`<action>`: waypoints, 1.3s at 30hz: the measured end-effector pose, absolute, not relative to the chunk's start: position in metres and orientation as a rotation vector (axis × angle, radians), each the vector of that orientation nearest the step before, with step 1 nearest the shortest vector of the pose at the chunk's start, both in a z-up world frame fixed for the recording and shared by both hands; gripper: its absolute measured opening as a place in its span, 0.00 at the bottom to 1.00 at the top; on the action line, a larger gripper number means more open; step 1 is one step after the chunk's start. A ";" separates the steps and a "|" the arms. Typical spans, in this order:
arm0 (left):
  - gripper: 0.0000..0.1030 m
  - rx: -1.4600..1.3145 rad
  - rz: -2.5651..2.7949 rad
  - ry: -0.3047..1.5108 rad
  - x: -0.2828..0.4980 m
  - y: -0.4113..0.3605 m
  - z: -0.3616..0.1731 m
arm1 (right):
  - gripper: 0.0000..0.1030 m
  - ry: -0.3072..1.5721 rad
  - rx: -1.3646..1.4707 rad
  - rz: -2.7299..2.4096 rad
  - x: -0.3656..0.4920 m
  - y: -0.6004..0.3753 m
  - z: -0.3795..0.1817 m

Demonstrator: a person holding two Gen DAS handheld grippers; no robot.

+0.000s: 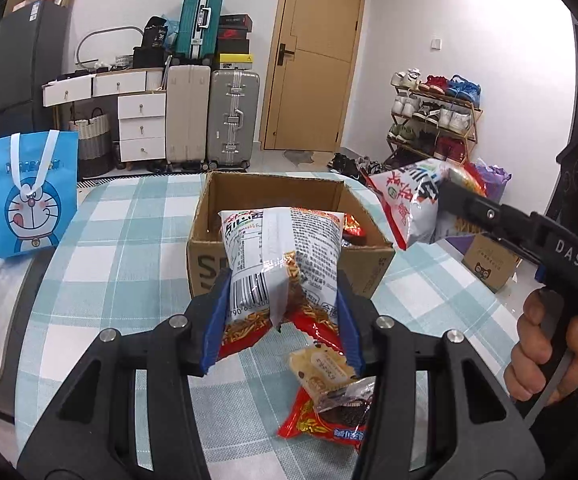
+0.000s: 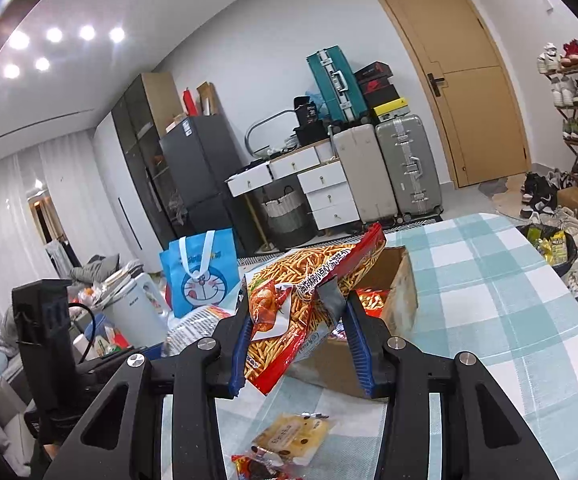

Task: Organize snacks
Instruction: 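Carry the white noodle bag and orange bag over the box with both tools, then open both tools to drop the two bags into the box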

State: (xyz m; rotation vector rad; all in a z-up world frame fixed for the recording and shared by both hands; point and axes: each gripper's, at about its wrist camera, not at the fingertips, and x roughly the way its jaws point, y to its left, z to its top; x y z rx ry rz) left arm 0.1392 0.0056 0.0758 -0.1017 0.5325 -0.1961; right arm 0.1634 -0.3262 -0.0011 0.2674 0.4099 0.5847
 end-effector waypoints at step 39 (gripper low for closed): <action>0.47 -0.010 -0.027 0.661 0.305 -0.011 0.037 | 0.41 0.559 0.214 0.512 0.253 -0.287 -0.027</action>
